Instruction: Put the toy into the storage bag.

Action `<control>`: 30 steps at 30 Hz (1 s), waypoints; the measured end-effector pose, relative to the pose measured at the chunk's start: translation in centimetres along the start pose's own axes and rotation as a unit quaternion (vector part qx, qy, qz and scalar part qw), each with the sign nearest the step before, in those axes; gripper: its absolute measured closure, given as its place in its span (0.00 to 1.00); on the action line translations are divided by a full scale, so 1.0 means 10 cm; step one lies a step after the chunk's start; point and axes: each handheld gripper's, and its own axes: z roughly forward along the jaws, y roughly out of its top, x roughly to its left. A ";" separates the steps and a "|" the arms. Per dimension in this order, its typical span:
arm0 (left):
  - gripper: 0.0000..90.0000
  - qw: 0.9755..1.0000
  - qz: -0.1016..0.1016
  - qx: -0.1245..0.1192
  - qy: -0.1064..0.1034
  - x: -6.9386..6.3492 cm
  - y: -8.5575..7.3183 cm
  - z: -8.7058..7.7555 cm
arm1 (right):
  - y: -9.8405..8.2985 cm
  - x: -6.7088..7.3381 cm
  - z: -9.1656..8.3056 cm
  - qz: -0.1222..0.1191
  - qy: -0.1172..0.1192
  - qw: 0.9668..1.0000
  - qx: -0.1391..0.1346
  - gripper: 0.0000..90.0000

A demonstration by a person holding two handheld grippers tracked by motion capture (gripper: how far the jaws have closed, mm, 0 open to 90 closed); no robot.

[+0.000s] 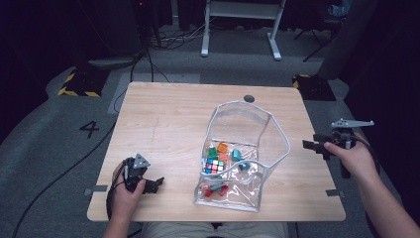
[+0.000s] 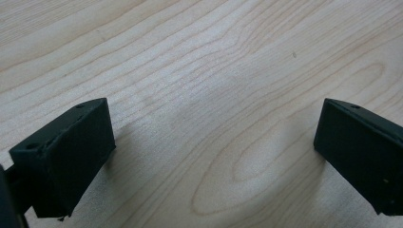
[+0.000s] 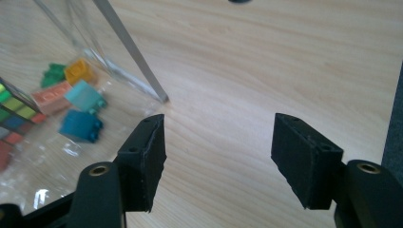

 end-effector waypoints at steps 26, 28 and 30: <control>0.00 1.000 0.000 0.000 0.000 0.00 0.00 0.00 | -1.04 -0.12 0.50 -0.010 -0.038 0.999 0.007 0.35; 0.00 1.000 0.000 0.000 0.000 0.00 0.00 0.00 | -1.09 -0.12 0.52 -0.018 -0.044 0.999 0.001 0.35; 0.00 1.000 0.000 0.000 0.000 0.00 0.00 0.00 | -1.12 -0.11 0.53 -0.025 -0.048 0.999 -0.005 0.33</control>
